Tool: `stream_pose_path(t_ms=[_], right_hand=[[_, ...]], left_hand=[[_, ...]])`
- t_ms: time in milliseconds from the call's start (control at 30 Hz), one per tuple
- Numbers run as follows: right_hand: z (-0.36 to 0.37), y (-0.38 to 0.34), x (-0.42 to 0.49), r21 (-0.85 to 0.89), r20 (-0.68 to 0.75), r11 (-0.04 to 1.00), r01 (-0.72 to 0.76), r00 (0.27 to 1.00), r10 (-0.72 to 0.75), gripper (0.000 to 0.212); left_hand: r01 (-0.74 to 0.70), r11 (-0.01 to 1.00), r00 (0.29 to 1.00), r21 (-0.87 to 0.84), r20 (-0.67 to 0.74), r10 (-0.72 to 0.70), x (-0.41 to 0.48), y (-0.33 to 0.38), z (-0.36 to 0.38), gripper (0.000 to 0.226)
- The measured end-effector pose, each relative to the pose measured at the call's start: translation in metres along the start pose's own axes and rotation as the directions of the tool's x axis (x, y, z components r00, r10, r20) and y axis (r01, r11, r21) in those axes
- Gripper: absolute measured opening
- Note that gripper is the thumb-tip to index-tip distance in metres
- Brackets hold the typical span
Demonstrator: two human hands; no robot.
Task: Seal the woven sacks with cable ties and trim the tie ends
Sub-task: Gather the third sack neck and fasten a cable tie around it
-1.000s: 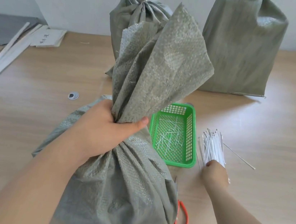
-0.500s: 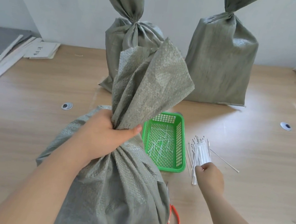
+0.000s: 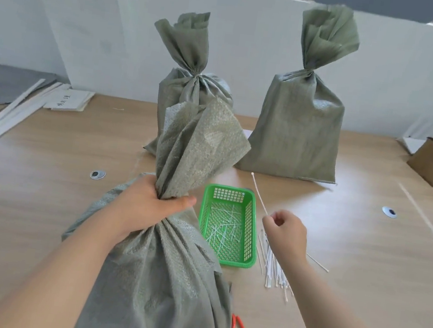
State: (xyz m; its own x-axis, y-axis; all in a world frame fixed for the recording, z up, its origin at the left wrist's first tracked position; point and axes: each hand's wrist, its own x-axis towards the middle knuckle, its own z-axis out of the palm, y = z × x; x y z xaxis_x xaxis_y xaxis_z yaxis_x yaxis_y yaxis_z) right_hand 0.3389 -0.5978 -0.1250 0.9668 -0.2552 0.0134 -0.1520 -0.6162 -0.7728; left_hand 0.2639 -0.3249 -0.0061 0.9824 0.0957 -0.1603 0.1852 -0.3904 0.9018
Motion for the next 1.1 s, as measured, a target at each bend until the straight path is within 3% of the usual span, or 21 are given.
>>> stream_pose_path(t_ms=[167,233,333,467,633,800,867,1000,1100], right_hand=[[-0.006,-0.055,-0.013,0.098,0.095,0.987,0.126,0.986,-0.135,0.018],[-0.006,-0.072,-0.021,0.125,0.129,0.978,0.170,0.974,-0.185,0.015],[-0.003,-0.090,-0.033,0.172,0.167,0.968,0.181,0.964,-0.209,0.014],[0.002,-0.108,-0.048,0.220,0.208,0.964,0.151,0.958,-0.197,0.015],[0.014,-0.138,-0.068,0.155,0.268,0.963,0.221,0.929,-0.257,0.012],[0.019,-0.158,-0.090,0.324,0.374,0.939,0.114,0.896,-0.238,0.019],[0.020,-0.161,-0.098,0.319,0.387,0.943,0.098,0.894,-0.224,0.016],[0.024,-0.166,-0.112,0.292,0.371,0.952,0.087,0.907,-0.197,0.011],[0.029,-0.172,-0.122,0.284,0.362,0.955,0.084,0.913,-0.188,0.012]], left_hand=[[-0.025,1.000,1.000,0.011,0.019,0.025,-0.004,0.000,-0.004,0.022],[-0.042,0.998,0.998,-0.037,0.036,0.044,-0.006,-0.001,-0.007,0.012],[-0.037,0.999,0.994,-0.038,0.101,0.041,-0.006,-0.001,-0.010,0.026],[-0.050,0.993,0.977,-0.103,0.201,0.070,-0.006,-0.002,-0.021,0.019],[-0.004,0.966,0.951,-0.258,0.297,0.084,-0.009,-0.007,-0.033,0.044],[0.054,0.941,0.942,-0.334,0.329,0.063,0.002,-0.019,-0.042,0.043],[0.041,0.938,0.934,-0.343,0.346,0.086,0.005,-0.025,-0.044,0.040],[0.023,0.931,0.918,-0.365,0.376,0.125,0.011,-0.035,-0.048,0.062],[-0.031,0.925,0.926,-0.378,0.338,0.170,0.012,-0.037,-0.045,0.049]])
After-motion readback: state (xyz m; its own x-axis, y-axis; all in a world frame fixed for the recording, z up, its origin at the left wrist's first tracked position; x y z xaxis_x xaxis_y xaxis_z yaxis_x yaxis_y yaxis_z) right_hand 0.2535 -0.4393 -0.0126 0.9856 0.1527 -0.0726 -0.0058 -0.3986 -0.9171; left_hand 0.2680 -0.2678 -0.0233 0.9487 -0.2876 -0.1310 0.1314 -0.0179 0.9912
